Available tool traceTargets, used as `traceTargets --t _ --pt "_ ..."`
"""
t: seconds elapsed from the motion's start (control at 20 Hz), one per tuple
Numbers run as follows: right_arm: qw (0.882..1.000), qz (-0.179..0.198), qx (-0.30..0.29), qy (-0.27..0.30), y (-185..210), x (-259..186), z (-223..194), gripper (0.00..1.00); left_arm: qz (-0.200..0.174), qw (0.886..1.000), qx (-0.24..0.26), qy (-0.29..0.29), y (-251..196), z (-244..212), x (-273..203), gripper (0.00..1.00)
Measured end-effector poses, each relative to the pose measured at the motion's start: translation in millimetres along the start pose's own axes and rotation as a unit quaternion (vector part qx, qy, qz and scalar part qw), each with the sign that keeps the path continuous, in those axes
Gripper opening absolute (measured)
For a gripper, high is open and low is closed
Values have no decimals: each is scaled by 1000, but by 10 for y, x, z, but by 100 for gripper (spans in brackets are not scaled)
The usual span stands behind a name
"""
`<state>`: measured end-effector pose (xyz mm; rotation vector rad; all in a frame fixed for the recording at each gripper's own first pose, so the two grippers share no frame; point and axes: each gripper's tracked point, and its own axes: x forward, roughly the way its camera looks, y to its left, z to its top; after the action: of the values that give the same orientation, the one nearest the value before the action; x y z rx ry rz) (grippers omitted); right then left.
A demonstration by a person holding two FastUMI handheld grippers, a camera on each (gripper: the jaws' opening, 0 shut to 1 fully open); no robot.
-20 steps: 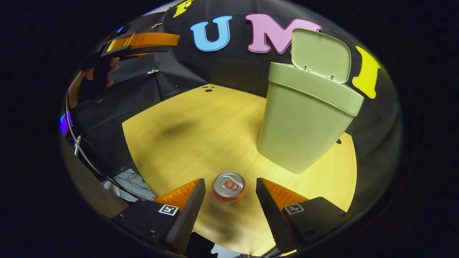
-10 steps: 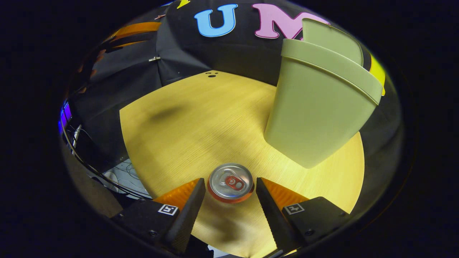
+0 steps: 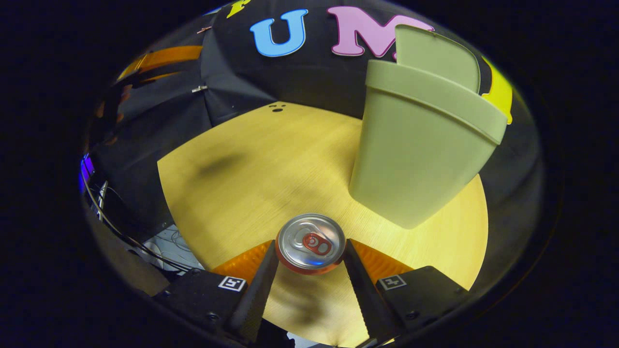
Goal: Press the lid of the desktop garbage bin to open it, pick up the crumpled paper on the desktop and throw it into the bin, then pick up the pop can on the desktop and drop it into the bin, and finally close the garbage bin lid.
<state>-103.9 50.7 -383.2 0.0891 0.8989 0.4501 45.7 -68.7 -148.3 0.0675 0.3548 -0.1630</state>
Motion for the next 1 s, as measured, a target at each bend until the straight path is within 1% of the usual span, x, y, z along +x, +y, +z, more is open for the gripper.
traceTargets --t 0.25,0.45,0.6,0.75,1.0 --pt "998 -11 14 -58 -70 -386 573 83 -12 1000 -4 0 -50 -13 40 98" --pt "994 -12 30 -106 -116 -710 1111 83 -22 1000 0 -4 -106 16 73 98" --pt "987 -15 33 -155 -188 -943 1583 83 -27 1000 5 -4 -140 25 89 97" --pt "980 -21 35 -197 -356 -1141 2055 83 -30 1000 7 -2 -150 8 84 98" --pt "968 -40 41 -245 -631 -1323 2578 83 -26 1000 8 -2 -116 3 80 98"
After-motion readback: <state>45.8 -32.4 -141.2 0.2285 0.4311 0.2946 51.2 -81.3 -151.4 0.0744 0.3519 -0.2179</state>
